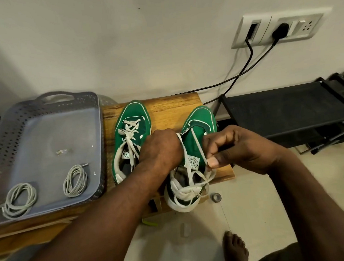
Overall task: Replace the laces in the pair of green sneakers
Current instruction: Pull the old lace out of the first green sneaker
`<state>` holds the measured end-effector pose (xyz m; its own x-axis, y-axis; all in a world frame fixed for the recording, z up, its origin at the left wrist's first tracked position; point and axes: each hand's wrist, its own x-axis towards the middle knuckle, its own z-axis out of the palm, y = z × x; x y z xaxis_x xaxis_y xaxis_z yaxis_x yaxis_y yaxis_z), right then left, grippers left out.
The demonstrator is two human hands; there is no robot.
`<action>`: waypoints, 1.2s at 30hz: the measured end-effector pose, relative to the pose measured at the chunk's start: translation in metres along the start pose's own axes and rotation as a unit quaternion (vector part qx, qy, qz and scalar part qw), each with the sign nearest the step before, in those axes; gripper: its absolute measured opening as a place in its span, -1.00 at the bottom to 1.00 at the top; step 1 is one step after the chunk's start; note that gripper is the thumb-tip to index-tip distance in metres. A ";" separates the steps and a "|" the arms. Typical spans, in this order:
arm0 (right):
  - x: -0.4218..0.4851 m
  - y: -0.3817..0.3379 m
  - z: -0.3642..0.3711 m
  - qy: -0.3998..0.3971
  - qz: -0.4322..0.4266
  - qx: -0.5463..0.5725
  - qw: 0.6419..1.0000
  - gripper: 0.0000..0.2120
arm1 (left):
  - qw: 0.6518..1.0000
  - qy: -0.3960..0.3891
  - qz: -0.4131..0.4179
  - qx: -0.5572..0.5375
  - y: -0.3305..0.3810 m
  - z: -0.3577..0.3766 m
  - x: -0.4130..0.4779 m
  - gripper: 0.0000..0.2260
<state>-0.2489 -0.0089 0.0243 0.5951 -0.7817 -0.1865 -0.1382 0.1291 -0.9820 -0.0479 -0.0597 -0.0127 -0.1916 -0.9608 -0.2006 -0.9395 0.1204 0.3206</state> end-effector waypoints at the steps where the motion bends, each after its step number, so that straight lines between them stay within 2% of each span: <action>1: -0.001 -0.001 0.001 0.025 0.020 -0.014 0.999 -0.95 | 1.000 -0.003 0.006 0.002 0.000 0.000 0.000 -0.86; 3: 0.003 0.000 0.005 0.141 0.080 -0.072 0.984 -0.83 | 1.000 -0.011 0.023 -0.003 0.000 0.000 0.000 -0.88; 4: 0.009 0.005 0.007 0.225 0.111 -0.113 0.961 -0.72 | 0.999 -0.012 0.030 -0.006 0.000 0.000 0.000 -0.87; 6: 0.025 0.019 0.013 0.382 0.146 -0.202 0.890 -0.59 | 0.999 -0.010 0.045 -0.008 -0.001 0.001 0.000 -0.86; 8: 0.040 0.029 0.018 0.437 0.156 -0.284 0.839 -0.61 | 0.998 -0.013 0.059 -0.007 -0.001 0.002 -0.001 -0.84; 10: 0.050 0.035 0.020 0.425 0.186 -0.352 0.813 -0.65 | 0.998 -0.016 0.064 -0.009 -0.001 0.001 -0.002 -0.80; 13: 0.059 0.039 0.025 0.436 0.211 -0.331 0.810 -0.81 | 0.998 -0.014 0.064 -0.011 0.001 0.000 -0.004 -0.80; 16: 0.065 0.041 0.029 0.427 0.214 -0.359 0.802 -0.92 | 0.999 -0.005 0.042 -0.005 0.002 -0.001 -0.008 -0.88; 18: 0.062 0.041 0.026 0.408 0.192 -0.326 0.831 -0.88 | 1.000 -0.004 0.024 -0.005 0.004 -0.003 -0.010 -0.90; 22: 0.043 0.026 0.015 0.337 0.178 -0.154 0.912 -0.91 | 1.000 0.002 -0.005 -0.008 0.004 -0.005 -0.011 -0.80; 24: 0.037 0.022 0.015 0.303 0.184 -0.137 0.925 -0.93 | 1.000 0.011 -0.011 -0.006 0.003 -0.005 -0.009 -0.83; 27: 0.036 0.024 0.019 0.367 0.147 -0.098 0.913 -0.96 | 1.000 0.020 -0.003 0.006 0.003 -0.003 -0.006 -0.85; 32: 0.037 0.012 0.026 0.457 -0.024 0.006 0.889 -0.96 | 0.998 0.048 -0.045 -0.001 -0.001 -0.007 0.005 -0.85; 34: 0.035 0.012 0.031 0.459 -0.019 -0.003 0.888 -0.95 | 0.997 0.048 -0.055 -0.012 -0.002 -0.011 0.010 -0.81; 36: 0.031 0.019 0.036 0.455 0.008 -0.019 0.890 -0.84 | 0.997 0.050 -0.046 -0.031 -0.002 -0.015 0.012 -0.77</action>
<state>-0.2048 -0.0083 -0.0013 -0.2922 -0.9529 -0.0807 -0.1773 0.1369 -0.9746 -0.0441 -0.0755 -0.0020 -0.0721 -0.9876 -0.1392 -0.9320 0.0171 0.3620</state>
